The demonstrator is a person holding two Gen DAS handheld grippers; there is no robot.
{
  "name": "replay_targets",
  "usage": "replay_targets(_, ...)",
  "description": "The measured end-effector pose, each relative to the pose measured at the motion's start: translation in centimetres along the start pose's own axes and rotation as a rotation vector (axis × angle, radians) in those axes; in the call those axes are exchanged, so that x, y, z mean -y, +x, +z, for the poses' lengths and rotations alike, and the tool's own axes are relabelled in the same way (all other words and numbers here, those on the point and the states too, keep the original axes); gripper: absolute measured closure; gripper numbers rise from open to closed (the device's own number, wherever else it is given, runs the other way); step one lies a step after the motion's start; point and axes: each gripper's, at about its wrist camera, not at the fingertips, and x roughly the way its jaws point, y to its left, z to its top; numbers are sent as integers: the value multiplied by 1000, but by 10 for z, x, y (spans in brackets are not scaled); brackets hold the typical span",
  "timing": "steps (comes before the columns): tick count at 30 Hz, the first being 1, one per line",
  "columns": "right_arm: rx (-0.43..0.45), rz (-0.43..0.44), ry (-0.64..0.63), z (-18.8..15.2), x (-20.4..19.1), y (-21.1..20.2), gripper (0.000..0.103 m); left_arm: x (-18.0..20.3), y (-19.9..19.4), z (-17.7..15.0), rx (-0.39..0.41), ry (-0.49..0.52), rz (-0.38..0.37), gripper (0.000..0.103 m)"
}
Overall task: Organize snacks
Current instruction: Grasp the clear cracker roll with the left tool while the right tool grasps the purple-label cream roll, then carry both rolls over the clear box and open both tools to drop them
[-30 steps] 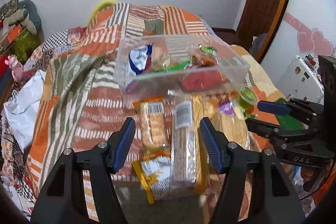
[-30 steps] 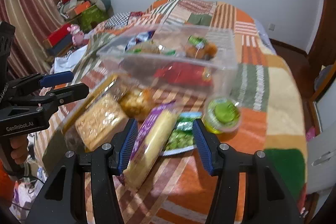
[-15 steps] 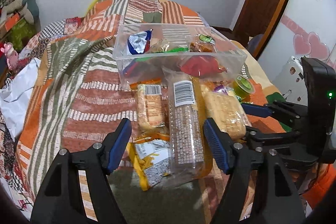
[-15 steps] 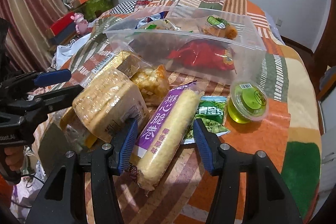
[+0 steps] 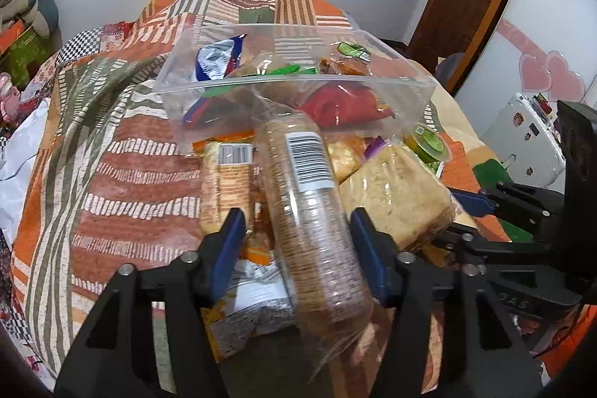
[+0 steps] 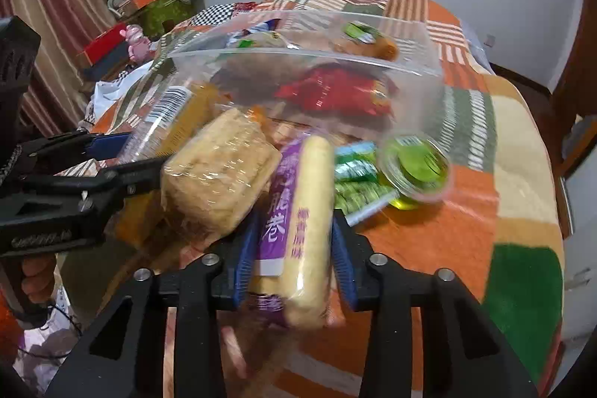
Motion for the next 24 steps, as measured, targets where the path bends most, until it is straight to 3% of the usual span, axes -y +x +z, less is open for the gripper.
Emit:
replay_targets(3, -3, 9, 23, -6, 8, -5, 70, 6, 3, -1, 1, 4, -17, 61)
replay_targets(9, -3, -5, 13, -9, 7, -9, 69, 8, -2, -4, 22, 14, -1, 69)
replay_targets(16, -11, 7, 26, -4, 4, 1, 68, -6, -15, -7, 37, -19, 7, 69)
replay_targets(19, 2, 38, 68, -5, 9, -2, 72, -9, -20, -7, 50, -24, 14, 69)
replay_targets(21, 16, 46, 77, -6, 9, -7, 81, -11, -24, -6, 59, -30, 17, 69)
replay_targets(24, 39, 51, 78, -4, 10, -16, 82, -16, -30, -3, 76, -43, 20, 69)
